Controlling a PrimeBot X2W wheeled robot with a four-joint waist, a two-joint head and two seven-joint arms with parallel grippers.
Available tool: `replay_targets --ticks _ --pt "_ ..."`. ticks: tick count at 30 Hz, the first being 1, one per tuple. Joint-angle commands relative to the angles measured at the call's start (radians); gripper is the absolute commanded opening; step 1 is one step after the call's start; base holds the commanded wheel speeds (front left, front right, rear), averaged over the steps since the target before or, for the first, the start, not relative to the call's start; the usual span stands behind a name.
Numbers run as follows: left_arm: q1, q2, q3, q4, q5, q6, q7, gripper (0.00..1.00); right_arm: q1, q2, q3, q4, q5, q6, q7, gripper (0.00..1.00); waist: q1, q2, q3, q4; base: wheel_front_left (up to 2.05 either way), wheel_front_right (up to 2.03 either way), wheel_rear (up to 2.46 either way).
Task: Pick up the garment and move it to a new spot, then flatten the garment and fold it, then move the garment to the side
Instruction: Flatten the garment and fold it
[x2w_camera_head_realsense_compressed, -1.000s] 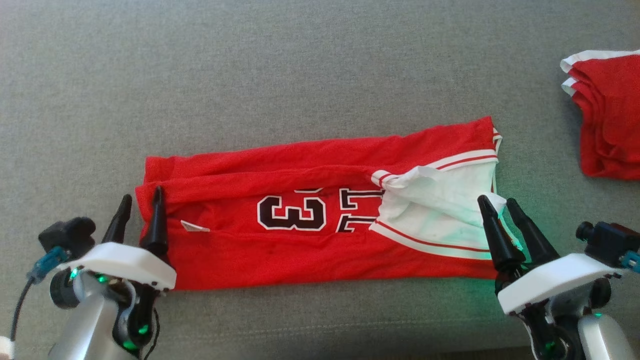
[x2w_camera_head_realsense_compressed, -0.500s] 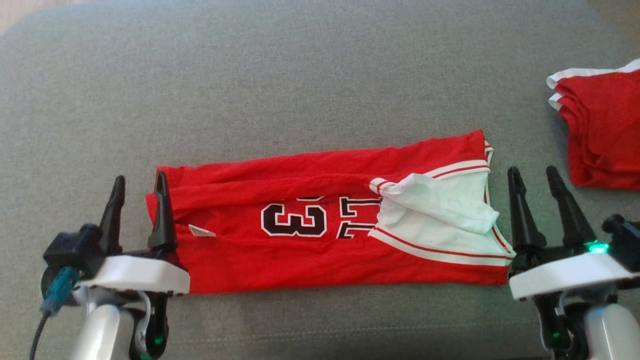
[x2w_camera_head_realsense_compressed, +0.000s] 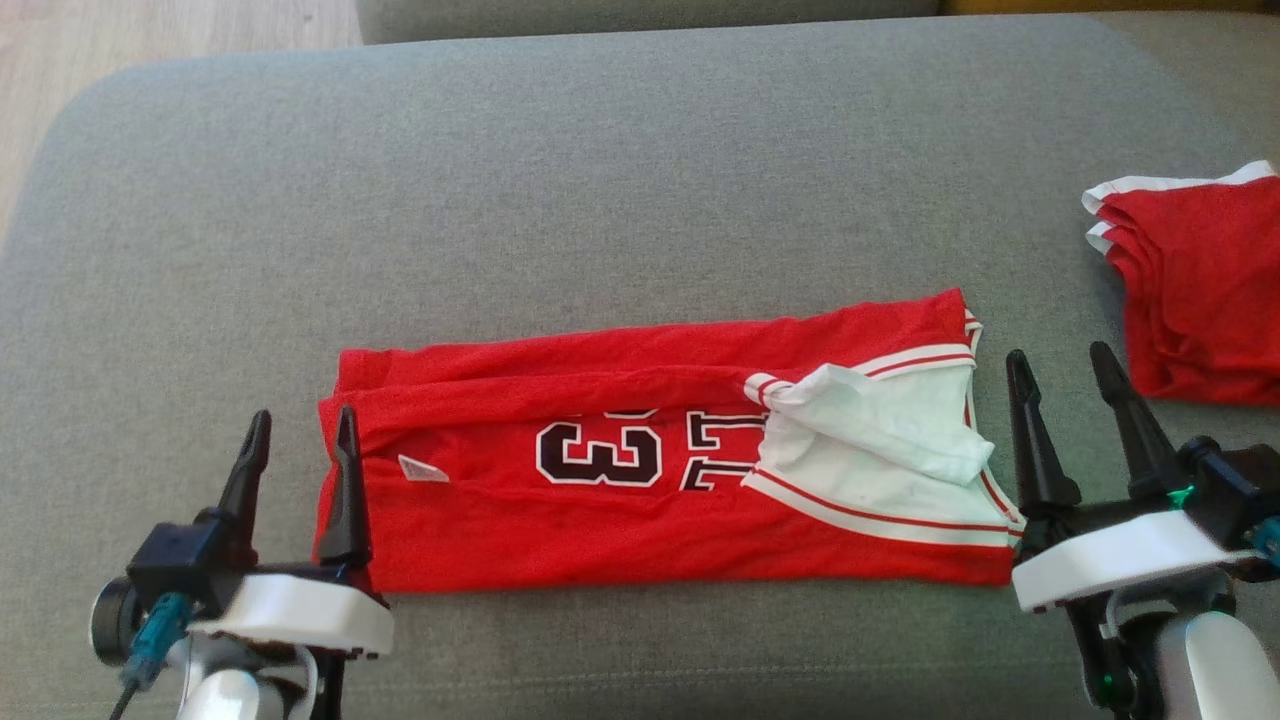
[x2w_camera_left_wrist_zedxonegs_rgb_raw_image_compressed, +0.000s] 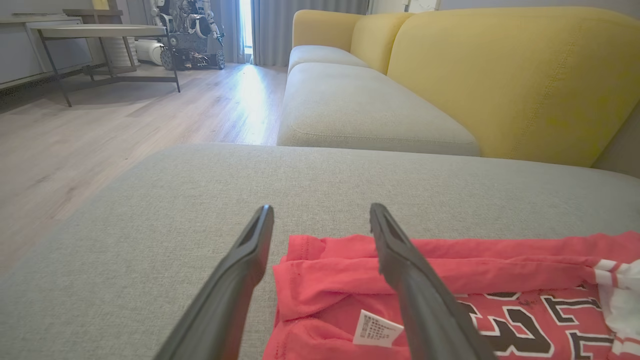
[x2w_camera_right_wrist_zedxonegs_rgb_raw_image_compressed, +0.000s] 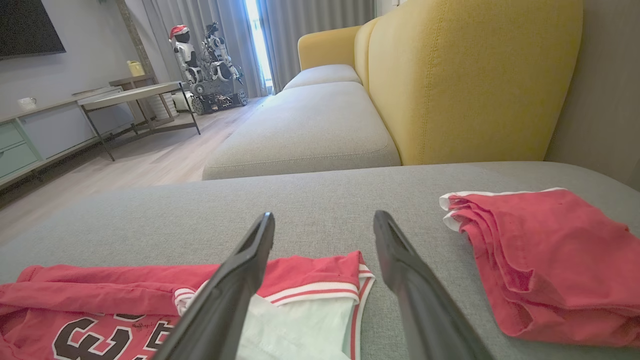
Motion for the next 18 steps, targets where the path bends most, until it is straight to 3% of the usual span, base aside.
replay_targets --ticks 1,18 --pt "-0.029 0.020 0.029 -0.031 0.008 -0.003 -0.012 1.00 -0.008 -0.008 0.015 -0.029 -0.007 0.004 -0.009 1.00 0.0001 0.0000 -0.001 0.001 0.00 0.00 0.00" --pt "-0.052 0.027 0.011 -0.017 0.015 -0.010 -0.012 1.00 -0.006 -0.016 -0.001 -0.005 -0.045 0.004 0.025 1.00 0.0001 0.0000 0.000 0.011 0.00 0.00 0.00"
